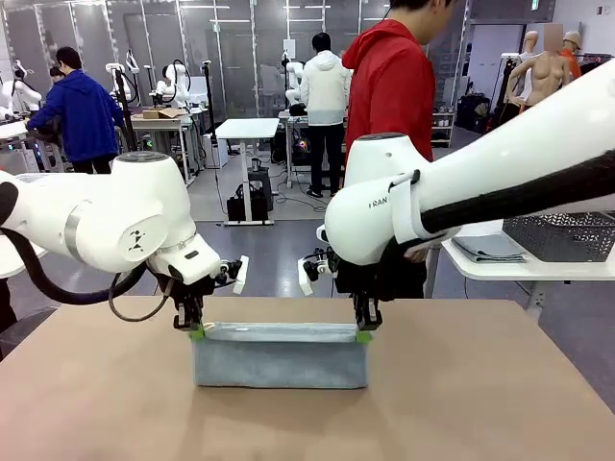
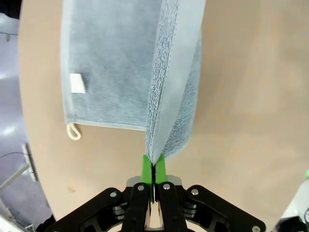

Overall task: Fold the towels and place them in the basket.
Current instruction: When a person lays out a Towel with hook on the table, fold it in half twice.

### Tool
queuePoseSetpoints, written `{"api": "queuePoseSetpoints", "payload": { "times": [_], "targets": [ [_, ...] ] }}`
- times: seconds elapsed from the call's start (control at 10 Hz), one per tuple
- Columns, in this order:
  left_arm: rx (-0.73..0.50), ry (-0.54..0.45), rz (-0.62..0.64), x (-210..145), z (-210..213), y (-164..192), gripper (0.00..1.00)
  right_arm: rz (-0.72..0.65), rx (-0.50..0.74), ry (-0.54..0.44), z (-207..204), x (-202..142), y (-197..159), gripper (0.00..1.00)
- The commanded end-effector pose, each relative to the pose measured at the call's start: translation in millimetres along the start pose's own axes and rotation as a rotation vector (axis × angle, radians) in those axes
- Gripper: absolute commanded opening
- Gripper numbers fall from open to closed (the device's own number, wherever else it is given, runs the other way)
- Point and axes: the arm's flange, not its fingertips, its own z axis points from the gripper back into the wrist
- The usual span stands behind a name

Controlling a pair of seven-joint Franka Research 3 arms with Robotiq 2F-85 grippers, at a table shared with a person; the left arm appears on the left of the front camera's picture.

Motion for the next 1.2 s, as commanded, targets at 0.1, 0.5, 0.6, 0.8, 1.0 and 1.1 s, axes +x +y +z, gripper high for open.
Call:
{"api": "queuePoseSetpoints", "payload": {
  "times": [0.1, 0.5, 0.6, 0.8, 1.0, 1.1],
  "targets": [
    [-0.009, 0.052, 0.003, 6.8, -5.6, 35.3, 0.03, 0.043, 0.050, 0.012, -6.4, 0.7, -41.8, 0.04],
    [-0.012, 0.080, 0.062, -2.7, -15.3, 52.8, 0.03, 0.015, 0.050, 0.036, -7.1, -8.3, -62.8, 0.04],
    [-0.002, 0.031, 0.024, 1.3, -16.3, 47.0, 0.03, 0.004, 0.048, 0.003, -11.8, -4.4, -57.7, 0.04],
    [-0.002, 0.031, 0.024, 1.3, -16.3, 47.0, 0.03, 0.004, 0.048, 0.003, -11.8, -4.4, -57.7, 0.04],
    [-0.002, 0.031, 0.024, 1.3, -16.3, 47.0, 0.03, 0.004, 0.048, 0.003, -11.8, -4.4, -57.7, 0.04],
    [-0.007, 0.028, 0.027, 5.8, -17.6, 47.2, 0.03, 0.009, 0.048, 0.000, -10.4, -1.1, -59.3, 0.04]
  ]
}}
